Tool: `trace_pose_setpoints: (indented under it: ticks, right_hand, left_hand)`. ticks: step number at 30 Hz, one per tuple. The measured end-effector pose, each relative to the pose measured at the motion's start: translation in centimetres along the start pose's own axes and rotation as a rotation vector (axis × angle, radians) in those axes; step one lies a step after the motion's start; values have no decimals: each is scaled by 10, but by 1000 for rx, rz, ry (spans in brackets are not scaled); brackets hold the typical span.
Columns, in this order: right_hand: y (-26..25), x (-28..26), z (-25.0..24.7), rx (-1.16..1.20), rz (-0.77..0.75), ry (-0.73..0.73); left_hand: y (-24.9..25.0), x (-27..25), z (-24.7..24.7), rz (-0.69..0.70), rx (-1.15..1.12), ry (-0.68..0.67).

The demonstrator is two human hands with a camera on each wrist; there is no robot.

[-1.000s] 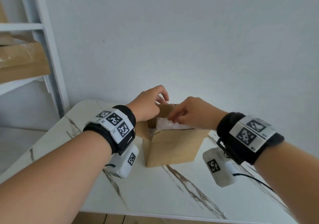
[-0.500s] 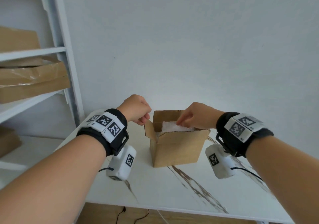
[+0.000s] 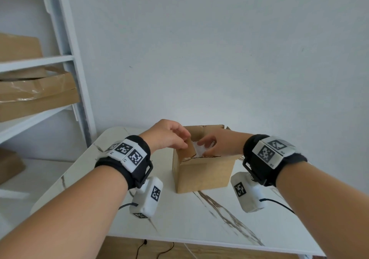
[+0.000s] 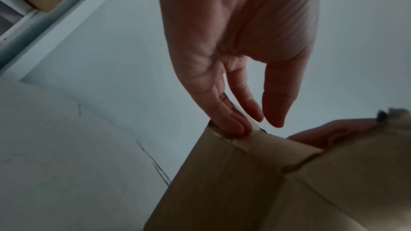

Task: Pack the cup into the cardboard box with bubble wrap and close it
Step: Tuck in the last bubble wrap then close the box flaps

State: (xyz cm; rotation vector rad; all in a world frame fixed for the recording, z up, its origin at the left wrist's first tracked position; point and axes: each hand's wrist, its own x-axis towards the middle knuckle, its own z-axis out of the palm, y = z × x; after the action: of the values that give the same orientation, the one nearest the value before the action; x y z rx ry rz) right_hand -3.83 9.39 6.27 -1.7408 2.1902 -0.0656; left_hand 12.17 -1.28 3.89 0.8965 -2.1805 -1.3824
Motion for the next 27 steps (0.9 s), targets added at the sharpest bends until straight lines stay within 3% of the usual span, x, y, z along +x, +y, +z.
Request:
trace_pose_setpoints:
  ticks: [8,16,19,22,25,27]
  right_hand:
    - [1,0,1,37,6,18]
    - [2,-1,4,60,8,52]
    - [6,-2,-1,175,11,192]
    - [16,-6,-10,293,26,450]
    - [29,-9,-14,283,131,676]
    - [37,-9,-11,295,220,707]
  left_hand:
    - [-2,2,6,61,336,50]
    - [-3,7,9,54,545,1]
    - [-2,13,8,83,606,23]
    - [-1,18,6,89,637,21]
    - [-3,19,7,75,615,26]
    - [-5,17,8,79,593,28]
